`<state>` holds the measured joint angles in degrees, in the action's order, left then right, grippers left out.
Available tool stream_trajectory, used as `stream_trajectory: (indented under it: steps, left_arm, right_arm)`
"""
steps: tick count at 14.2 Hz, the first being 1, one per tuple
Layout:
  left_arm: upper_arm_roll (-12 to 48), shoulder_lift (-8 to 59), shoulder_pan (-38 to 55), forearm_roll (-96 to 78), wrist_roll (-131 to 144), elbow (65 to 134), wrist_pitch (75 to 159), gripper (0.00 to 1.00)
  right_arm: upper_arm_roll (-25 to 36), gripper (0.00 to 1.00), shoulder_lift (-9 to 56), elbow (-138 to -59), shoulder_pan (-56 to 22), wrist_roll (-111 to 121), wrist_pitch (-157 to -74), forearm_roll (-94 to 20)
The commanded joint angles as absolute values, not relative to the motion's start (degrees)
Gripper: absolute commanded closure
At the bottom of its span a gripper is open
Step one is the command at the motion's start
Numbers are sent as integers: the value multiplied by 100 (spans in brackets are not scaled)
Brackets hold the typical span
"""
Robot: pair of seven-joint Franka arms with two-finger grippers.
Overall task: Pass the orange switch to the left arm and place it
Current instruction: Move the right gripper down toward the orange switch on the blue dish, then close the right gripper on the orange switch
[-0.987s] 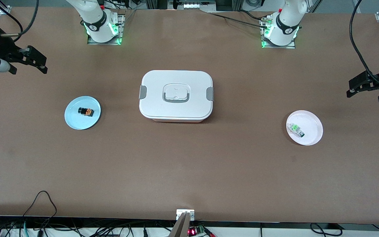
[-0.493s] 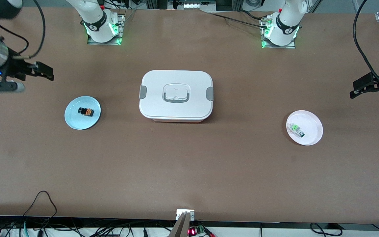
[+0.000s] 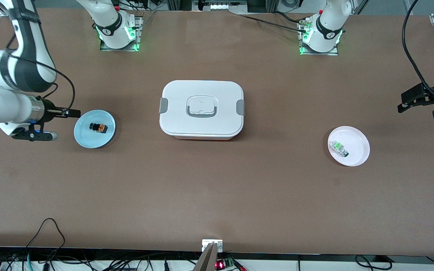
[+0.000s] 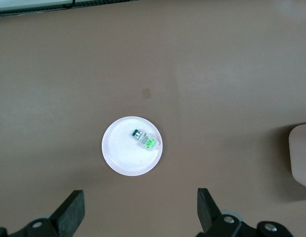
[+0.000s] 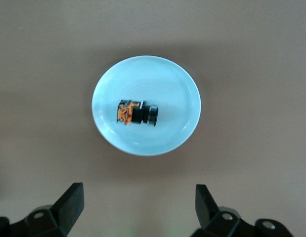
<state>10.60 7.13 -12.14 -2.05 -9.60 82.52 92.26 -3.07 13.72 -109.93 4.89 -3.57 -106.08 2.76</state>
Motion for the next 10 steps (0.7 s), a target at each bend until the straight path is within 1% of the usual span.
stream_trajectory:
  steps: [1,4,7,10]
  left_arm:
    - [1072,721,-1195,-132,-984,8183,9149,0]
    - [1072,721,-1195,-123,-984,8191,9141,0]
    - [1116,712,-1169,62,-967,8200,9132,0]
    - [1178,703,-1169,62,-949,8191,9018,0]
  right_arm:
    - [-325,0,1247,-12030,510,-413,-11738,334]
    - [-325,0,1633,-12295,510,-396,-12513,343]
    - [-325,0,2117,-12331,510,-325,-13155,343]
    - [-325,0,2452,-12340,501,-334,-13490,343]
